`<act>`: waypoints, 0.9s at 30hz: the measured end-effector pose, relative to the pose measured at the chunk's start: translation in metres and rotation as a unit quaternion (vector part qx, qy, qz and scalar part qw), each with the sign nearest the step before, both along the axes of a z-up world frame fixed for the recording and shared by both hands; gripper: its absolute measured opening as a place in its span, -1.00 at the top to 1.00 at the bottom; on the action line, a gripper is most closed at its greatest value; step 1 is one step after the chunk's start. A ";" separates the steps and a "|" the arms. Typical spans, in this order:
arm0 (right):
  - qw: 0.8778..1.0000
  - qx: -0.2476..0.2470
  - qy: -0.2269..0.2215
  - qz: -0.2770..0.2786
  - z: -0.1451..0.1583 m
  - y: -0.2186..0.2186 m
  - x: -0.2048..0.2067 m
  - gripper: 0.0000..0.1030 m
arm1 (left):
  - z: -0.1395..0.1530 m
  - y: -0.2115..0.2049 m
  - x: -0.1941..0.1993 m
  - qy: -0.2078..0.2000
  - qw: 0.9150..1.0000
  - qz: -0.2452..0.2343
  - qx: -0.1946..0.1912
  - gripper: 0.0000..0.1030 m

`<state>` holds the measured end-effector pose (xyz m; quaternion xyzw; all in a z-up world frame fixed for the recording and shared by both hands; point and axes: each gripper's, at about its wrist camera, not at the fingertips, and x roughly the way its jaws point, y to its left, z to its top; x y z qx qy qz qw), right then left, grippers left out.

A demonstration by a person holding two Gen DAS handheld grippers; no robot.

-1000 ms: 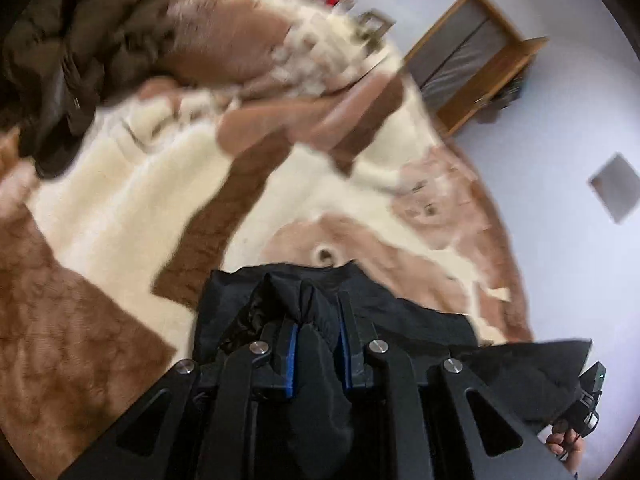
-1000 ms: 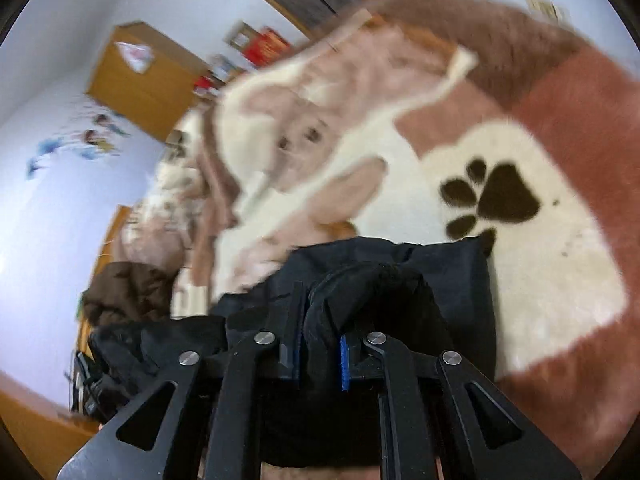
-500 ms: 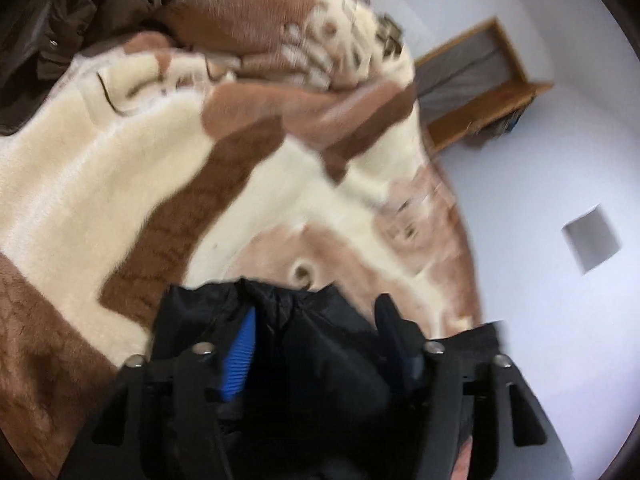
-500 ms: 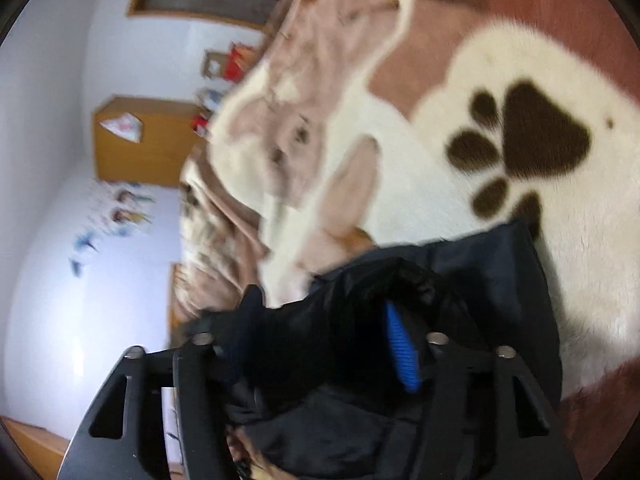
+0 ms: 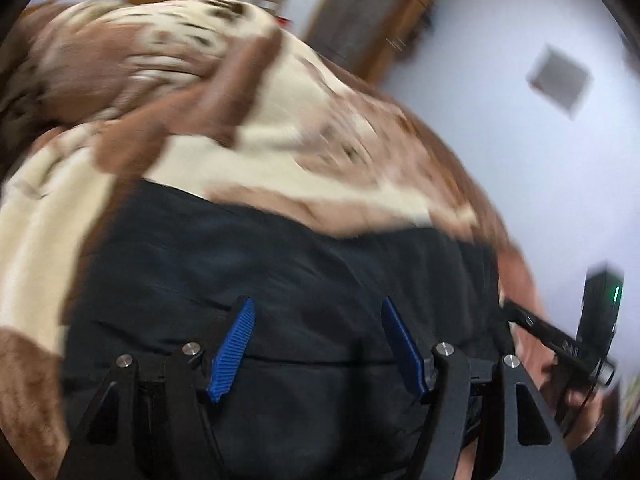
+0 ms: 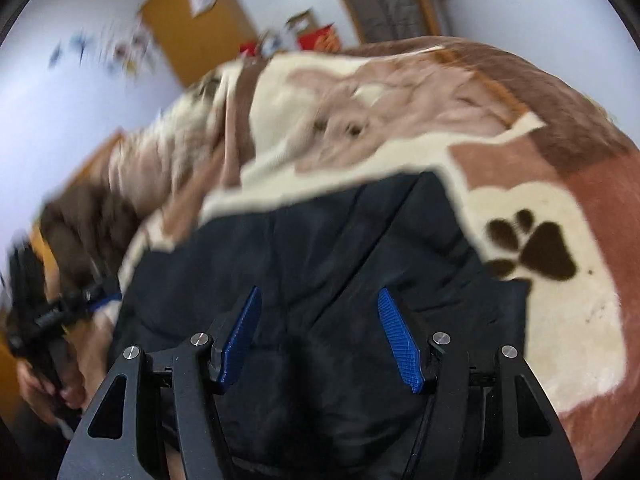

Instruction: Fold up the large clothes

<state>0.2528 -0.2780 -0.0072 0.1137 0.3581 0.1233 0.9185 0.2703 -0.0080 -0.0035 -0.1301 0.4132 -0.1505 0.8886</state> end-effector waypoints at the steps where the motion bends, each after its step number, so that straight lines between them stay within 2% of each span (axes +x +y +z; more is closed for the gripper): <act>1: 1.000 -0.031 0.000 -0.004 -0.010 0.005 0.008 -0.20 | -0.008 -0.013 0.003 -0.006 1.000 -0.011 0.025 -0.32; 2: 0.998 -0.054 0.008 -0.015 -0.021 0.005 0.018 -0.20 | -0.019 -0.024 0.010 -0.008 0.998 -0.011 0.057 -0.32; 3: 0.998 -0.064 0.014 -0.024 -0.031 0.001 0.026 -0.20 | -0.029 -0.028 0.018 -0.003 0.997 -0.003 0.072 -0.32; 5: 0.997 -0.061 0.024 -0.042 -0.045 -0.012 0.038 -0.19 | -0.043 -0.026 0.032 0.006 0.998 0.011 0.063 -0.32; 8: 0.995 -0.055 0.045 -0.067 -0.053 -0.025 0.050 -0.19 | -0.047 -0.021 0.050 0.028 0.998 0.030 0.046 -0.32; 9: 0.995 -0.055 0.051 -0.072 -0.050 -0.026 0.051 -0.19 | -0.042 -0.020 0.053 0.033 0.998 0.027 0.049 -0.32; 11: 0.995 -0.053 0.043 -0.074 -0.037 -0.026 0.045 -0.19 | -0.032 -0.016 0.053 0.017 0.997 0.025 0.069 -0.32; 13: 0.996 -0.048 0.018 -0.072 -0.022 -0.026 0.040 -0.19 | -0.023 -0.001 0.056 -0.007 0.995 0.038 0.097 -0.32; 15: 0.996 -0.047 0.018 -0.077 -0.022 -0.027 0.048 -0.19 | -0.025 0.022 0.068 -0.003 0.991 0.066 0.120 -0.32; 19: 0.992 -0.066 0.056 -0.088 -0.058 -0.032 0.074 -0.19 | -0.057 0.056 0.083 0.028 0.987 0.095 0.127 -0.33; 21: 0.993 -0.050 0.052 -0.098 -0.071 -0.036 0.076 -0.19 | -0.070 0.058 0.081 0.021 0.988 0.094 0.123 -0.35; 27: 0.991 -0.058 0.035 -0.114 -0.086 -0.033 0.079 -0.19 | -0.091 0.060 0.080 0.000 0.988 0.111 0.112 -0.36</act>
